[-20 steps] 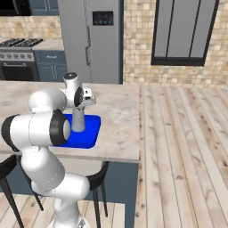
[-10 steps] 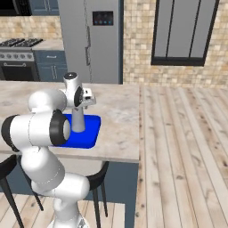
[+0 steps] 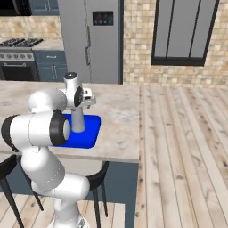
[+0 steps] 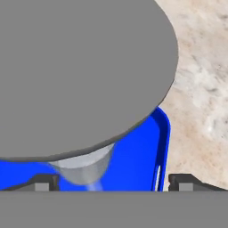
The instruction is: There is a tray on the dining counter. Grab the cup, mug, and pitcher and place them on the tray. The pitcher may be placed next to the tray if it cannot fit the tray.
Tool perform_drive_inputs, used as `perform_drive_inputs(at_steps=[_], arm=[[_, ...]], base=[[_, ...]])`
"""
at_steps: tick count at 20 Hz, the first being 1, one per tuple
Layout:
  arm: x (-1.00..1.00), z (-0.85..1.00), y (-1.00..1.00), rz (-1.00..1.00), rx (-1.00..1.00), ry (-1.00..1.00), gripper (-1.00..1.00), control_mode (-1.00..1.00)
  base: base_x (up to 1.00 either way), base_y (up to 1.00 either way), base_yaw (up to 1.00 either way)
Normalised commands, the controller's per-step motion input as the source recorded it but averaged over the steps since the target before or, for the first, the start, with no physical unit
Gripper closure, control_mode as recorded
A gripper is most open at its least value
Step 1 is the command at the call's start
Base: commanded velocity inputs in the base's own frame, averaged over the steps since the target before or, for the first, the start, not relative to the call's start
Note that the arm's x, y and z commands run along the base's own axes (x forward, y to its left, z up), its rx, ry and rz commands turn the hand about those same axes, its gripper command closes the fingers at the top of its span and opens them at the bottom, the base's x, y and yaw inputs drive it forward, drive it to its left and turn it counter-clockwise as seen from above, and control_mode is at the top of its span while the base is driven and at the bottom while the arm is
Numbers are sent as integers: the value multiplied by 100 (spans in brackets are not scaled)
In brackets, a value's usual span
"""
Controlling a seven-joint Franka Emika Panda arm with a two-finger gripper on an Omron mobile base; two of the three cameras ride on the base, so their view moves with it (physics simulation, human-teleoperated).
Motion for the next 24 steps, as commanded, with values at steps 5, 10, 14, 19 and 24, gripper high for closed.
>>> perform_drive_inputs(at_steps=[5, 10, 14, 19, 24], arm=[[-7, 0, 0, 0, 2, 0, -100, -100], [-17, 8, 0, 0, 3, 0, -100, -100], [-17, 16, 0, 0, 2, 0, -100, -100], [-15, 17, 0, 0, 1, 0, -100, -100], [-32, 33, 0, 0, 2, -3, -100, -100]], base=[[0, 0, 0], [0, 0, 0], [0, 0, 0], [0, 0, 0], [0, 0, 0]])
